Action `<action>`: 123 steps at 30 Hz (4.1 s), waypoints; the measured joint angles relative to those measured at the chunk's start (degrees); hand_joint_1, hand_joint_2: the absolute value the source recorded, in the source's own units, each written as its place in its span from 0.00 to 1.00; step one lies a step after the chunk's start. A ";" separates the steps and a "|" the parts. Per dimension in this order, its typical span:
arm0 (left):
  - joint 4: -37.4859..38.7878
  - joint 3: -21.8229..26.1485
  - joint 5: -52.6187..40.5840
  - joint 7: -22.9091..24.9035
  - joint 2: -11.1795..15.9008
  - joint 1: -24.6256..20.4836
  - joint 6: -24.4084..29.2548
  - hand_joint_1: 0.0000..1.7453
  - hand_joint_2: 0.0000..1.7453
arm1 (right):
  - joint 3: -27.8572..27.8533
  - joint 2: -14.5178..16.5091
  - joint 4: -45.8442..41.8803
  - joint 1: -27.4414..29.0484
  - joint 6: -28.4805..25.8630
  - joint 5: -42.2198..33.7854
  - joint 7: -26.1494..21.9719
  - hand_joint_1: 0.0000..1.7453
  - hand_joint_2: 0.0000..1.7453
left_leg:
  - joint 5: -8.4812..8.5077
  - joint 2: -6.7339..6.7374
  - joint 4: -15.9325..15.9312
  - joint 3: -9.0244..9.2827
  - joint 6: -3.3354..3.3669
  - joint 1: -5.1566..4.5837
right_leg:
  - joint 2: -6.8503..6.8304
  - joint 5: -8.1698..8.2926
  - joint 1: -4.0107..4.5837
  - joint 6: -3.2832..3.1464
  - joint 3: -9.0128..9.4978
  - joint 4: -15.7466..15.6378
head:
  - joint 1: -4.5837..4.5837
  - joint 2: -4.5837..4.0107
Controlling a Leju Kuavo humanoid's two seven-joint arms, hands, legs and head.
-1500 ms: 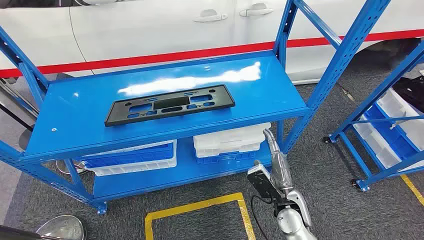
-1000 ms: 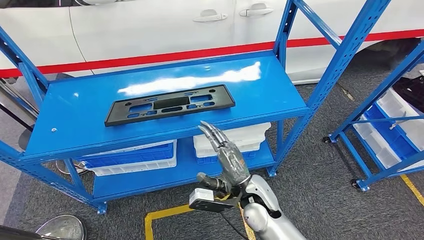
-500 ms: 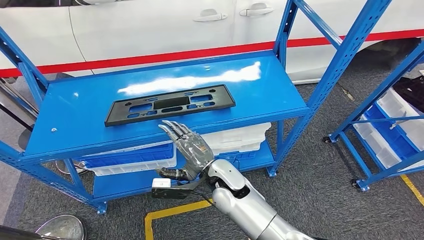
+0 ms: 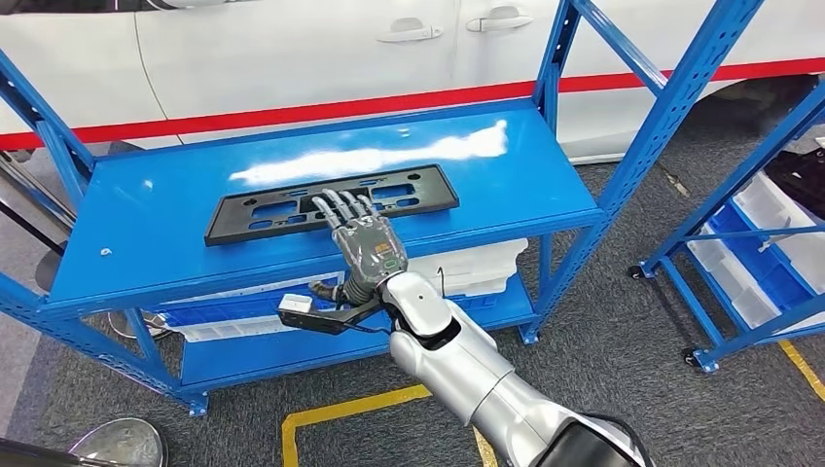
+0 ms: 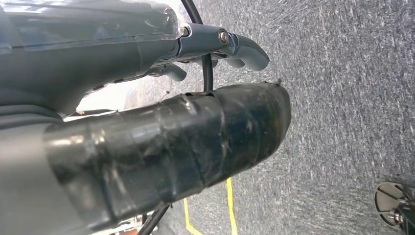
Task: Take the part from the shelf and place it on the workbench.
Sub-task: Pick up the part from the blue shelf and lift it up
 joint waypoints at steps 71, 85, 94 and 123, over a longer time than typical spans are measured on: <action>0.20 -0.07 -1.84 -1.09 -0.87 -0.07 1.24 0.00 0.00 | -7.55 1.38 10.16 0.85 -1.45 9.38 0.64 0.00 1.00 | 3.35 2.21 3.32 -5.83 -1.97 1.17 | -0.14 0.03 -0.61 -0.21 -0.58 0.27 | 0.15 0.00; 0.32 0.02 -2.26 -1.36 -0.97 0.03 1.19 0.00 0.00 | -10.75 0.72 11.28 -0.77 -1.22 10.11 3.55 0.00 1.00 | 0.88 1.54 0.91 -2.14 1.48 -0.08 | -0.06 1.91 0.07 -0.01 -7.76 7.70 | 0.09 0.00; 0.46 0.02 -3.38 -1.70 -1.02 -0.20 0.86 0.00 0.00 | -15.67 -0.68 16.59 -3.27 -2.05 12.66 7.65 0.00 1.00 | -3.60 1.84 8.34 -5.23 -0.78 0.20 | -0.08 3.14 -0.17 -1.70 -2.76 -1.07 | -0.01 0.00; 0.55 0.42 -2.34 -1.90 -0.82 -0.28 0.83 0.00 0.00 | -19.32 -3.51 24.30 -4.99 2.99 15.51 8.25 1.00 1.00 | 0.85 2.12 0.11 -0.87 1.12 -0.18 | -0.42 3.20 1.30 -0.17 -2.34 -0.73 | -0.02 0.00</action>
